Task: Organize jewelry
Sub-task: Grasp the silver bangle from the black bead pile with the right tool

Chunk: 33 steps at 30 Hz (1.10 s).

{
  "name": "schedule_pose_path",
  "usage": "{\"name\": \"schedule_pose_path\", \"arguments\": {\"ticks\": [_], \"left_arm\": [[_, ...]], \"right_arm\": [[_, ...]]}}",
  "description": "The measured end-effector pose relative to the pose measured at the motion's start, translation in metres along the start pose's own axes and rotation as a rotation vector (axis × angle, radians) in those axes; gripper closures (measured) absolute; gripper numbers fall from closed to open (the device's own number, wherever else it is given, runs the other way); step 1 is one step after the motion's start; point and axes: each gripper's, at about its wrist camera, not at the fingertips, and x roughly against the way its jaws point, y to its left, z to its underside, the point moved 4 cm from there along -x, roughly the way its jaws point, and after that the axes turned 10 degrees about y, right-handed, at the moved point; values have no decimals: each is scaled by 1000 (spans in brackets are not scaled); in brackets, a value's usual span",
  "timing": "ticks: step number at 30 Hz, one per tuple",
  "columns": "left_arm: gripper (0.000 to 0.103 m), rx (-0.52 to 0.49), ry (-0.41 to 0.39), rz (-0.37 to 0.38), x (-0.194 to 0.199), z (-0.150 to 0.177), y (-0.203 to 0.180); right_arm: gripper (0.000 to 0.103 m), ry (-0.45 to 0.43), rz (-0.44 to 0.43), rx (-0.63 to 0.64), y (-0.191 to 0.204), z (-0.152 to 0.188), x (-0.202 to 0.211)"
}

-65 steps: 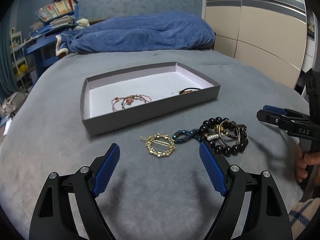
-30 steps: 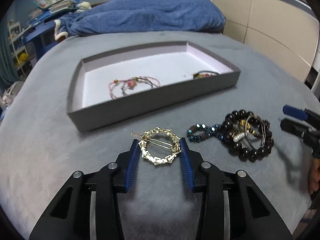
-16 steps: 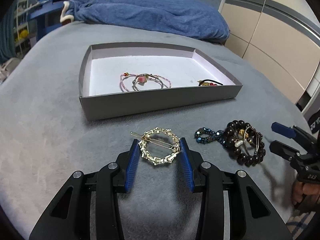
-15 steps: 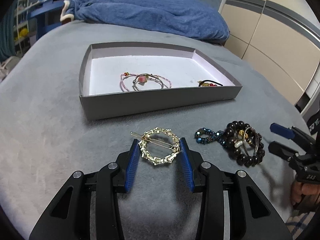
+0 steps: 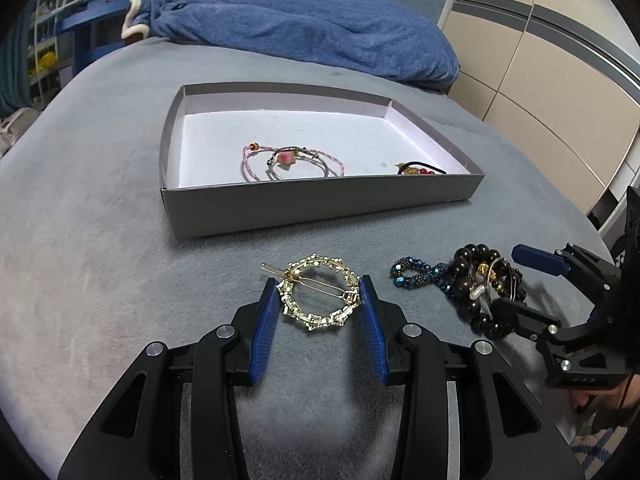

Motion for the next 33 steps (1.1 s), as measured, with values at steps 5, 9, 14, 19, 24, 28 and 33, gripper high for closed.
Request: {"name": "schedule_pose_path", "arguments": {"ticks": [5, 9, 14, 19, 24, 28, 33], "left_arm": [[62, 5, 5, 10, 0, 0, 1], [62, 15, 7, 30, 0, 1, 3], [62, 21, 8, 43, 0, 1, 5], [62, 18, 10, 37, 0, 1, 4], [62, 15, 8, 34, 1, 1, 4], [62, 2, 1, 25, 2, 1, 1], [62, -6, -13, 27, 5, 1, -1]], "right_arm": [[35, 23, 35, 4, 2, 0, -7], [46, 25, 71, 44, 11, -2, -12], [61, 11, 80, 67, 16, -1, -12], [61, -8, 37, 41, 8, -2, -10], [62, -67, -18, -7, -2, 0, 3], [61, -135, -88, -75, -16, 2, 17], [61, -167, -168, -200, -43, 4, 21]]}}
